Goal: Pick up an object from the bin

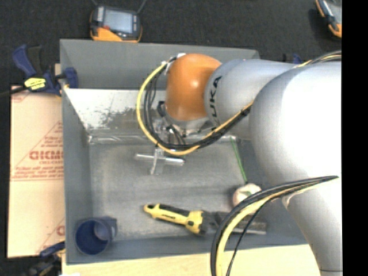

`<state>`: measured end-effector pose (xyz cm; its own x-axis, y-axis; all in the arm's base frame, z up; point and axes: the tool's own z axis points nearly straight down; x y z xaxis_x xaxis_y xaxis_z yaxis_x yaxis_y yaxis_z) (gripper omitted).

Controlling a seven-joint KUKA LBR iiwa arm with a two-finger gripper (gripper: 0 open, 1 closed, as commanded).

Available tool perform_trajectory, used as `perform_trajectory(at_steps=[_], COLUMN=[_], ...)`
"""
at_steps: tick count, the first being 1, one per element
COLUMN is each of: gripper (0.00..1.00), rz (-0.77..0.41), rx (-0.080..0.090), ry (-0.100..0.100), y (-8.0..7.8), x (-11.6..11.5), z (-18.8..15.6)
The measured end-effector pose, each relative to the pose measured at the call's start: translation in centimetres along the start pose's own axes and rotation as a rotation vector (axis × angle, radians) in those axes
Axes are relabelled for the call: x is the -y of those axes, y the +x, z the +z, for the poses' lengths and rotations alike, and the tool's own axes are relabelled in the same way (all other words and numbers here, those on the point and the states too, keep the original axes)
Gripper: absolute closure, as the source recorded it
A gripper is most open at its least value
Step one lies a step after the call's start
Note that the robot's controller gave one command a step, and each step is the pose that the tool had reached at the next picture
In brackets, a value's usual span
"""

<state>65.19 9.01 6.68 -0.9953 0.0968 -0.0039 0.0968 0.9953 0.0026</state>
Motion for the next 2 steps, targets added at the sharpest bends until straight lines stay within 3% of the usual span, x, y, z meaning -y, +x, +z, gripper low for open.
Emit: perform_trajectory(at_steps=[1, 2], gripper=[1.00, 1.00], rz=[0.175, 0.175], rx=[0.016, 0.016], ry=[-0.004, -0.004], y=[-0.19, -0.19], x=[1.02, 1.02], z=[-0.44, -0.44])
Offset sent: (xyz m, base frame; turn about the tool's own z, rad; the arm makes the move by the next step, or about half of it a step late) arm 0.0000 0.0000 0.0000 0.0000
